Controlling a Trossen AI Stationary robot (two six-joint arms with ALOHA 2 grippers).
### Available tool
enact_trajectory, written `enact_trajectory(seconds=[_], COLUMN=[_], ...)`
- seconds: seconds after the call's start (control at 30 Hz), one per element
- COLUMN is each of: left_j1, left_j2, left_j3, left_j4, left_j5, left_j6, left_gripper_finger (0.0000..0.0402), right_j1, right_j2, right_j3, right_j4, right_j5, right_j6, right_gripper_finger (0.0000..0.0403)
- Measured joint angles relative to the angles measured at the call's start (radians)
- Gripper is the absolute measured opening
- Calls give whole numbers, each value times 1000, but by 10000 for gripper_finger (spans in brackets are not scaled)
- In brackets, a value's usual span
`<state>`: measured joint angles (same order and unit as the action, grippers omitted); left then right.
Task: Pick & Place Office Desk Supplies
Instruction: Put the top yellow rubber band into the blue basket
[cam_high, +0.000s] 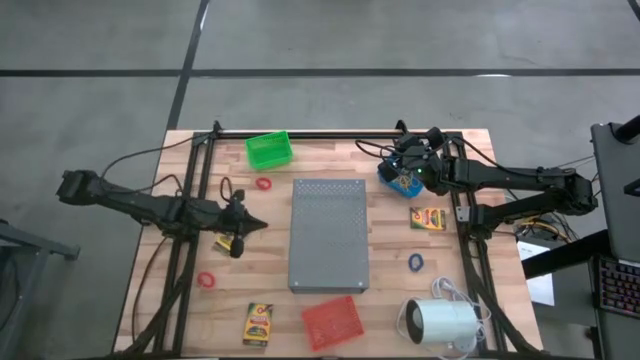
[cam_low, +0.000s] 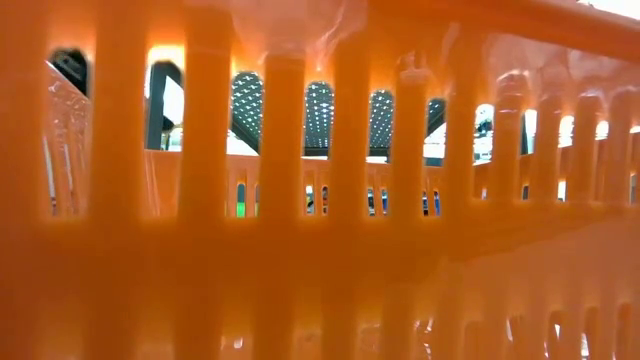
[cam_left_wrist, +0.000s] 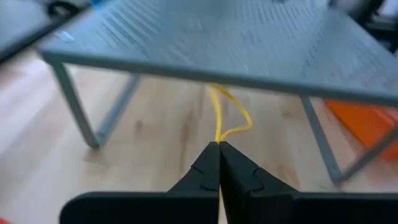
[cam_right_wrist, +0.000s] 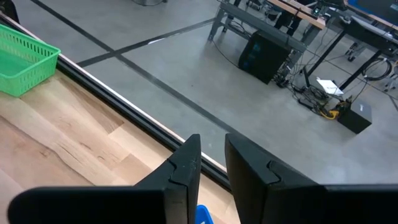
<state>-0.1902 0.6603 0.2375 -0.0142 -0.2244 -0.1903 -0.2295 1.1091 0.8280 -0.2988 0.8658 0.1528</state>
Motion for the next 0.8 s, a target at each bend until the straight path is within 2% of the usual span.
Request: enact_trajectory(seconds=[0.1, 0.27, 0.43, 0.6, 0.8], left_j1=[0, 0, 0, 1, 22], left_j2=[-35, -83, -97, -94, -88], left_j3=[0, 5, 72, 155, 211], left_j4=[2, 3, 5, 18, 51], left_j5=[-46, -67, -127, -181, -191], left_j6=[0, 2, 21, 133, 286], left_gripper_finger=[2, 2, 2, 2, 2], right_j1=[0, 0, 0, 0, 0], right_j2=[0, 0, 0, 0, 0], right_j3=[0, 0, 0, 0, 0], right_j4=[0, 0, 0, 1, 5], right_j5=[0, 0, 0, -1, -4], right_j6=[0, 0, -14, -15, -8], right_gripper_finger=[75, 77, 69, 70, 75])
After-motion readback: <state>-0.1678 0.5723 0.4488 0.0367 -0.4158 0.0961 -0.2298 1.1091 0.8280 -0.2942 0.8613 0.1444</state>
